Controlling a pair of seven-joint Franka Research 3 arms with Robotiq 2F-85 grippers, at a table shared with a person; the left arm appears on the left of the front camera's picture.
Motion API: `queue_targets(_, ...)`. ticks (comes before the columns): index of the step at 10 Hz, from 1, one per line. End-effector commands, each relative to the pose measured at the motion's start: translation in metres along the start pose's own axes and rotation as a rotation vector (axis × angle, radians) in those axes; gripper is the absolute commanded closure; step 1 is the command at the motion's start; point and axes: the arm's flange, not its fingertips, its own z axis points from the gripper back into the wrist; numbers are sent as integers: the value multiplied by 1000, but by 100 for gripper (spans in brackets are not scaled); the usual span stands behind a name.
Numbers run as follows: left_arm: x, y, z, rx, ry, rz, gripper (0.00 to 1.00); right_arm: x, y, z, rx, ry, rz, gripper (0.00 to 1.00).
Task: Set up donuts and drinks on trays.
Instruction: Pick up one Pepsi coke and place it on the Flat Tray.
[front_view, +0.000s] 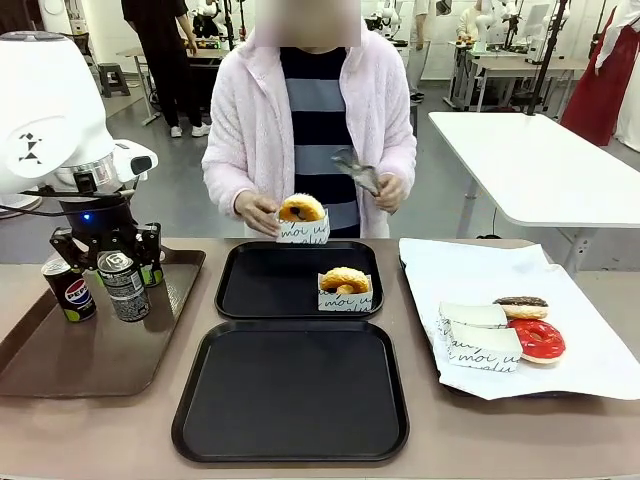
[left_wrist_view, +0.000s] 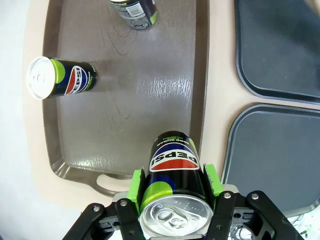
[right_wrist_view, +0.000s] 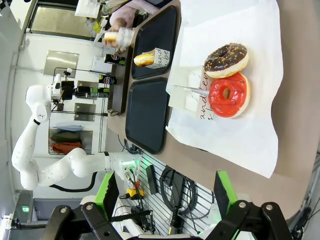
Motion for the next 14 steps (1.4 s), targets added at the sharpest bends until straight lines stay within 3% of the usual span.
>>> queue_targets(1,18,-23,1,-32,-9,-56,42,0,0,1,15,-6,8,0)
queue_targets(5,52,-62,-4,-69,16,-84,42,0,0,1,15,-6,8,0)
queue_targets(8,33,-42,-3,-26,58,-75,42,0,0,1,15,-6,8,0)
queue_targets(9,9,-28,1,-8,99,-116,42,0,0,1,15,-6,8,0)
queue_targets(11,-27,-9,10,23,67,-184,42,0,0,1,15,-6,8,0)
queue_targets(14,-30,-9,8,35,53,-178,42,0,0,1,15,-6,8,0)
